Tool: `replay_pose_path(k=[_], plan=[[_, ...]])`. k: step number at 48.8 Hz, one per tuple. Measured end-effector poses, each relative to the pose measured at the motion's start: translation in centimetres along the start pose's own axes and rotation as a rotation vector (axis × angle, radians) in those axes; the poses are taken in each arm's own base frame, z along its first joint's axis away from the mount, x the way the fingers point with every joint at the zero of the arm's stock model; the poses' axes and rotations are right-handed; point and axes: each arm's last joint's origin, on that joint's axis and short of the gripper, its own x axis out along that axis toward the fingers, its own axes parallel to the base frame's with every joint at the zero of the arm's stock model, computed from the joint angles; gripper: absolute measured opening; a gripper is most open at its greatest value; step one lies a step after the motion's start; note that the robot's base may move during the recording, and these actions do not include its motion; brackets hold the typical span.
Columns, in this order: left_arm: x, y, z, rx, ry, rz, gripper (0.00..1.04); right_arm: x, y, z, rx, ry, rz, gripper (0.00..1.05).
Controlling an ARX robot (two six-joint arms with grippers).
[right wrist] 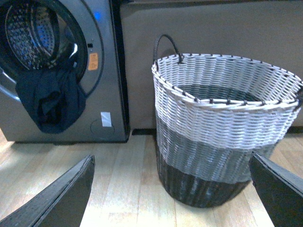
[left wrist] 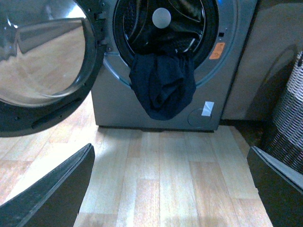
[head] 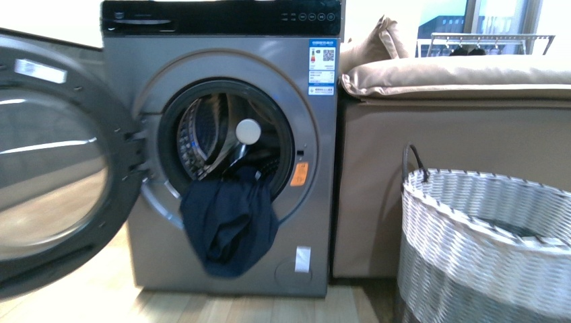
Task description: Collect clothes from washing machine
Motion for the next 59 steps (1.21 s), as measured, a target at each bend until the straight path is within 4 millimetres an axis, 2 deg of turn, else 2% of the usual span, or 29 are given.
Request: replay_pose_path(k=[59], plan=[[0.0, 0.0, 0.0, 0.0, 0.0, 0.0, 0.98, 0.0, -0.01, 0.0, 0.0, 0.0, -0.001, 0.97]])
